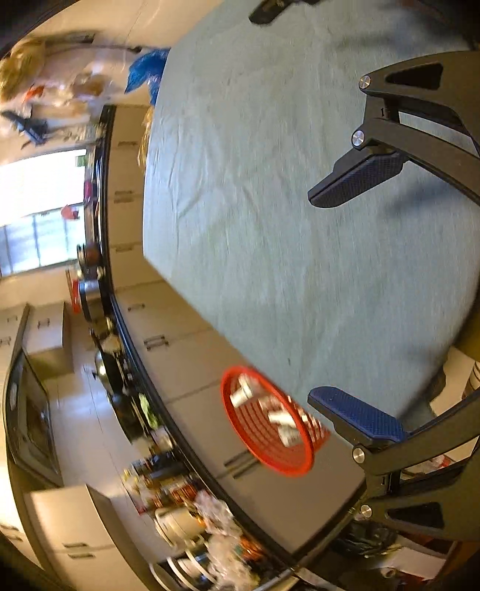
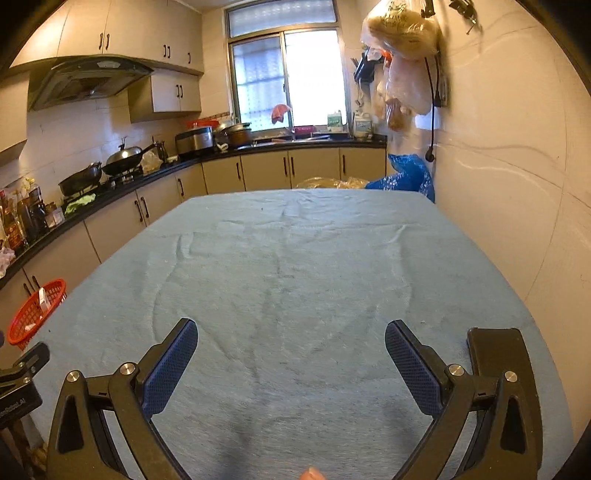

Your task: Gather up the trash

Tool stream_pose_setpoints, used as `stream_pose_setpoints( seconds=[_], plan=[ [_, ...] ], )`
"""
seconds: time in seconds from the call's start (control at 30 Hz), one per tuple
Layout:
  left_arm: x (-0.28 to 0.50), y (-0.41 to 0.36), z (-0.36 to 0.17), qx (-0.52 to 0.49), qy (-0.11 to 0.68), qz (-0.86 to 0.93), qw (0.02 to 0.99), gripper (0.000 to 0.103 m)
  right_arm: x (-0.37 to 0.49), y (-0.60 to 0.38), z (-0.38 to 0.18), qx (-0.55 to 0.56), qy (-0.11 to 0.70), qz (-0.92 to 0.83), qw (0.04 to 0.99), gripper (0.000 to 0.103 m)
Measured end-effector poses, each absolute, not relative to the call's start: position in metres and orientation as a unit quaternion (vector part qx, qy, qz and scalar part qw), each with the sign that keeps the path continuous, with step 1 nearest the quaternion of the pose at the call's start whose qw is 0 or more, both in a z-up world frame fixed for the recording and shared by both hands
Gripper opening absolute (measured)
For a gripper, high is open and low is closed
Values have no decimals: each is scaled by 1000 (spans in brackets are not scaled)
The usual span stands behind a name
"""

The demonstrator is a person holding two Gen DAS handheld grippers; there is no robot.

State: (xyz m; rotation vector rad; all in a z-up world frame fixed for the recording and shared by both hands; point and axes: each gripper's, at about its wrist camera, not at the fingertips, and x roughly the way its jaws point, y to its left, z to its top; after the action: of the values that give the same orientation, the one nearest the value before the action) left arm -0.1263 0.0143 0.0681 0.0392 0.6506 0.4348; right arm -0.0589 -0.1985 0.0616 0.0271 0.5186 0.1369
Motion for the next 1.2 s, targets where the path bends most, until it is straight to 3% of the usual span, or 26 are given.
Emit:
stream_pose_setpoints(
  seconds=[0.5,0.8,1.2],
  plan=[
    [-68,-15,48,7,376,150,914,97,-38,-197,48,4,317,47,947,103],
    [-49,-17,50,0,371,112,922,97,-33,-204,43,22,340,48,939,103],
    [-19,-16,33,21,408,25,912,97,-27,-204,42,13,365,-45,930,103]
  ],
)
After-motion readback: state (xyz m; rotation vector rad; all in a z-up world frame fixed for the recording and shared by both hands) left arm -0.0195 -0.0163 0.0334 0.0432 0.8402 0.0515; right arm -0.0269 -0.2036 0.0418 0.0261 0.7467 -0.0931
